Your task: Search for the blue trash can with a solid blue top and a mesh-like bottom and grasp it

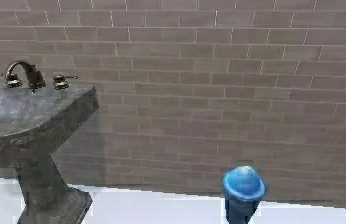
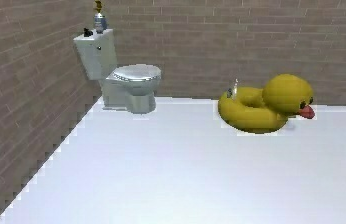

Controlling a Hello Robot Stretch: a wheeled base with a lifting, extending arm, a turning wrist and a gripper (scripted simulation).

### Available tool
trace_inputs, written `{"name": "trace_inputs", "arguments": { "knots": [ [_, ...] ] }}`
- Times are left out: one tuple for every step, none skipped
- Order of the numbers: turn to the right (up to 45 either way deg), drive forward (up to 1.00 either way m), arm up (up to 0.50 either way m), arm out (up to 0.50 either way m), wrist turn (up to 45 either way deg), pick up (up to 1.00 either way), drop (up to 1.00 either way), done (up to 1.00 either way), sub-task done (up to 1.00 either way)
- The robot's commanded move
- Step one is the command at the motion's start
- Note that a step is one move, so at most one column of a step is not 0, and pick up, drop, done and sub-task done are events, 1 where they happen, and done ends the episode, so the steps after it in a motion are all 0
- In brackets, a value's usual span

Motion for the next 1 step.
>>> {"name": "trace_inputs", "arguments": {
  "knots": [
    [0.0, 0.20, 0.00, 0.00, 0.0, 0.00, 0.00, 0.00, 0.00]
  ]
}}
